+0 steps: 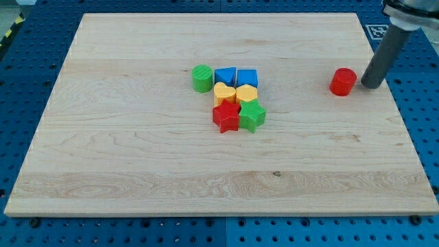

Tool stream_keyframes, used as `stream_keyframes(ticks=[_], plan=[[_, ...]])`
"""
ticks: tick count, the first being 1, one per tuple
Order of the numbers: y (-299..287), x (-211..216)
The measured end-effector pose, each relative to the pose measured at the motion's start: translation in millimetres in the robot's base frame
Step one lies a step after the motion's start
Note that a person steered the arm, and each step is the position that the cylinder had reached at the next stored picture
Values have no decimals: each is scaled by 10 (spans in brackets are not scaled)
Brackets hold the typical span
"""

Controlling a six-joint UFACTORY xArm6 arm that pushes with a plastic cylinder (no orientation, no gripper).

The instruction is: Push red circle towards bottom center

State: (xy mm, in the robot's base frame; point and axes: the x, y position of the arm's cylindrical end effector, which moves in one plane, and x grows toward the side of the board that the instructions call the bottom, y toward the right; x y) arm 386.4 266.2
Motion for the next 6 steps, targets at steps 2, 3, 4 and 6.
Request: stream_keyframes(ticks=[2, 3, 4, 6], plan=[[-346, 50], [-393, 147], [-487, -19], [-518, 162]])
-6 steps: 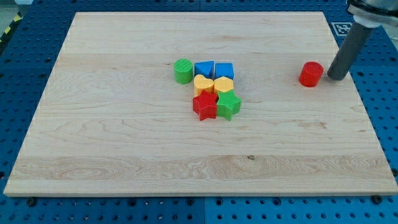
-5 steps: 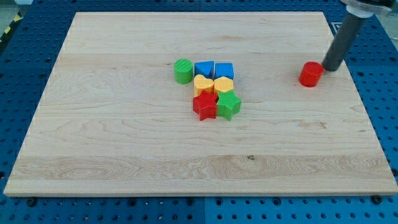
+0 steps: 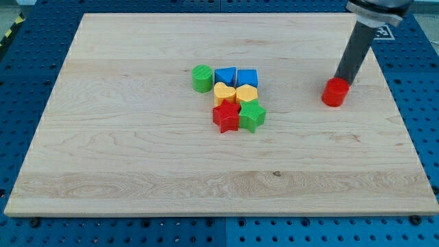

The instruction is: Push red circle towards bottom center

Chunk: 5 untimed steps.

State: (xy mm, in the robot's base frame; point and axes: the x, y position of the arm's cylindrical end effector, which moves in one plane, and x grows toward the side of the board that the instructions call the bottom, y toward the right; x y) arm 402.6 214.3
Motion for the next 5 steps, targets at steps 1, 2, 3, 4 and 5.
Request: stream_keyframes(ticks=[1, 2, 3, 4, 5], plan=[[0, 2], [0, 3], [0, 133], [-1, 144], [-264, 281]])
